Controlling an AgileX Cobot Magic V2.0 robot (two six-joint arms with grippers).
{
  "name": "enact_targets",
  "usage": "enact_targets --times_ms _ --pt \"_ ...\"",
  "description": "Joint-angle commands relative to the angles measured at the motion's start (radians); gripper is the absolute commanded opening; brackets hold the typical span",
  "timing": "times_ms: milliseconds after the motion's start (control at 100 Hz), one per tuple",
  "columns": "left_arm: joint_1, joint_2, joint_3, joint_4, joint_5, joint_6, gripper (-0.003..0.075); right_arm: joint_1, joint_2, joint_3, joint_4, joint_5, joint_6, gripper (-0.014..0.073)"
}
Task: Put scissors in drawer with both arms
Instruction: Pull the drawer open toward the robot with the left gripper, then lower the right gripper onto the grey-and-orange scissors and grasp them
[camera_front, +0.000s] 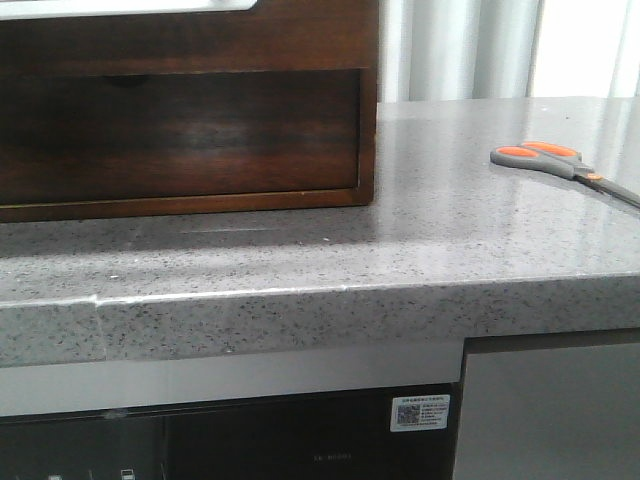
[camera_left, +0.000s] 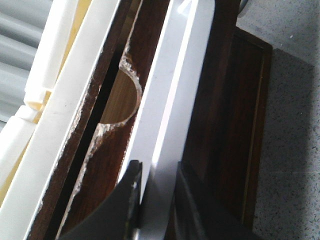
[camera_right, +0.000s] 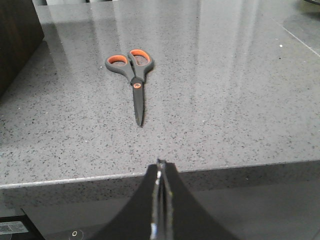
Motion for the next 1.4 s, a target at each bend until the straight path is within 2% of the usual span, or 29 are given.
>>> enact_targets --times_ms 0,100,170,290,360,520,760,860,1000,1060,1250,1390 --pt "-0.002 -0.016 -0.013 -0.102 -0.012 -0.054 -0.0018 0.001 0.018 -0.036 0.000 -0.069 -0.005 -0.0067" --pt "-0.002 -0.016 -0.012 -0.102 -0.011 -0.056 0.0010 0.001 0.018 -0.036 0.000 -0.069 -0.005 -0.0067" --pt "-0.002 -0.016 -0.012 -0.102 -0.011 -0.057 0.0094 0.001 0.018 -0.036 0.000 -0.069 -0.005 -0.0067" --pt "-0.002 -0.016 -0.012 -0.102 -0.011 -0.058 0.0288 0.001 0.018 -0.036 0.000 -0.069 -0.005 -0.0067" --pt "-0.002 -0.016 -0.012 -0.102 -0.011 -0.058 0.0333 0.001 0.018 -0.036 0.000 -0.071 -0.005 -0.0067" --pt "-0.002 -0.016 -0.011 -0.102 -0.064 -0.069 0.0336 0.001 0.018 -0.036 0.000 -0.067 -0.005 -0.0066" --pt "-0.002 -0.030 -0.011 -0.094 -0.150 -0.186 0.0336 0.001 0.083 -0.046 0.002 -0.049 -0.005 -0.0060" --pt "-0.002 -0.060 -0.011 -0.107 -0.198 -0.242 0.0336 0.001 0.146 -0.073 0.006 -0.049 -0.005 0.0003" --pt "-0.002 -0.122 -0.011 -0.115 -0.219 -0.311 0.0335 0.001 0.259 -0.143 0.008 -0.058 -0.005 0.0179" --pt "-0.002 -0.157 -0.011 -0.124 -0.219 -0.332 0.0335 0.001 0.321 -0.184 0.008 -0.065 -0.005 0.0223" --pt "-0.002 -0.260 -0.011 -0.228 -0.211 -0.354 0.0335 0.003 0.546 -0.349 0.008 -0.070 -0.009 0.0226" --pt "-0.002 -0.325 -0.011 -0.286 -0.169 -0.400 0.0335 0.006 0.739 -0.506 0.010 0.013 -0.012 0.0227"
